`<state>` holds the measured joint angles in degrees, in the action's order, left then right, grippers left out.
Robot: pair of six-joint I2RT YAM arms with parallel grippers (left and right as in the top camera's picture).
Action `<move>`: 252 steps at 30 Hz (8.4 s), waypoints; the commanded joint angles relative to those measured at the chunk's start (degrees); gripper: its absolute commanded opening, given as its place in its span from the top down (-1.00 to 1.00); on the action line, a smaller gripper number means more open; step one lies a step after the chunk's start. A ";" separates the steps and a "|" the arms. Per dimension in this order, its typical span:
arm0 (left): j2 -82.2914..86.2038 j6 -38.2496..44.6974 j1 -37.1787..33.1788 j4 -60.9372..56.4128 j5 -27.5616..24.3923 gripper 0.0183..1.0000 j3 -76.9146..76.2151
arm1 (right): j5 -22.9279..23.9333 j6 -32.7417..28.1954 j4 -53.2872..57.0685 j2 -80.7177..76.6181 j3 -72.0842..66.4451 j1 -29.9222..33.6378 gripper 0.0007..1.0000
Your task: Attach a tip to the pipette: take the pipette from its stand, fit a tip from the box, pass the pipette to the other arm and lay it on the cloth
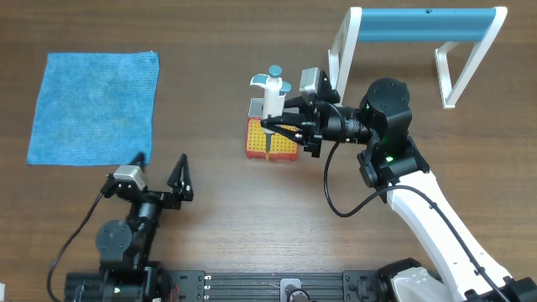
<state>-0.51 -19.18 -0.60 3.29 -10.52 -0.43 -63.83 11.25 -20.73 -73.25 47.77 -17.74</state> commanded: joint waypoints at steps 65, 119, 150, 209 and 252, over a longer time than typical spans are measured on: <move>-75.91 -24.06 16.24 -34.38 -60.81 0.99 -52.26 | -16.79 11.91 3.93 0.57 0.96 9.97 -0.61; -126.95 31.74 -14.78 84.06 12.72 0.99 -127.84 | 80.76 -4.20 23.43 65.07 -47.54 18.78 -0.63; -147.21 33.22 -13.94 62.51 4.24 0.53 -127.62 | 80.76 -4.20 23.41 65.07 -47.54 18.78 -0.62; -22.49 20.87 -3.15 46.21 9.25 -0.99 -54.16 | 80.76 -4.20 23.39 65.07 -47.54 18.78 -0.62; 0.31 17.27 1.75 1.29 10.08 -0.99 0.11 | 80.76 -4.20 23.39 65.07 -47.54 18.78 -0.62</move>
<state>-0.73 -1.43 0.93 4.12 -1.50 -0.38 16.43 6.44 2.37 -8.40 0.38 1.37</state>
